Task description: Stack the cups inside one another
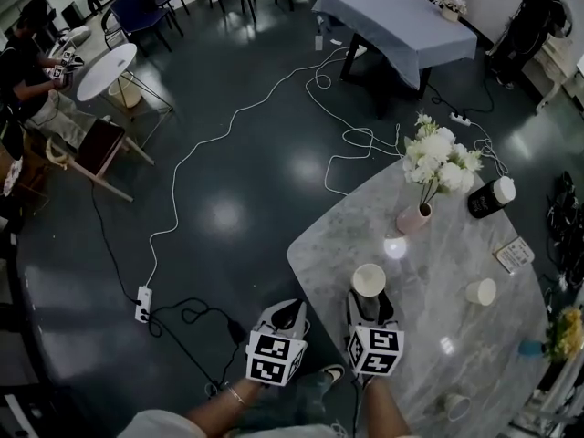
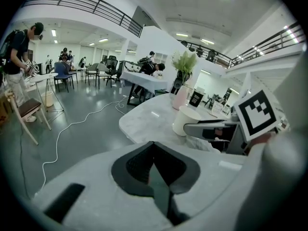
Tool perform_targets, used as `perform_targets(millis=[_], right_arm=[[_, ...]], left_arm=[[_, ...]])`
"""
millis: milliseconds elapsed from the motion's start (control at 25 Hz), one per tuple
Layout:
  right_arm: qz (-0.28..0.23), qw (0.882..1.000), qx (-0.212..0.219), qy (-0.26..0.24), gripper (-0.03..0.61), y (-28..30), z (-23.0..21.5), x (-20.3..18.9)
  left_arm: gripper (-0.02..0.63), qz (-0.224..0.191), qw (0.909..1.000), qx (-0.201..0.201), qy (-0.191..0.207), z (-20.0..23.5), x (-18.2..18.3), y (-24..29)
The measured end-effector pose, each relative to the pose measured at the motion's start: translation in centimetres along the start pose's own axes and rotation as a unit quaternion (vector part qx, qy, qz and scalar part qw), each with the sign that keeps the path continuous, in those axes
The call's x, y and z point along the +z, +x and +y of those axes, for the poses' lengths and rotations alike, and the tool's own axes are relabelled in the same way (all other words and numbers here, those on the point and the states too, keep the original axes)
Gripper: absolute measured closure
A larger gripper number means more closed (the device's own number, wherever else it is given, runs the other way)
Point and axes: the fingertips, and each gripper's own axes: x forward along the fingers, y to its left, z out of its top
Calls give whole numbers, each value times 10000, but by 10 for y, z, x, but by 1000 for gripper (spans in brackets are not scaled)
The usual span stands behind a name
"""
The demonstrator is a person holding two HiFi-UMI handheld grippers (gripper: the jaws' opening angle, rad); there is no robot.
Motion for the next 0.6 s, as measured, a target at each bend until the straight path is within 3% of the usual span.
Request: perform_targets(millis=[600], right_arm=[[-34, 9997, -76, 223, 341, 15, -5, 0]], left_arm=[[618, 227, 9995, -147, 162, 7, 0, 14]])
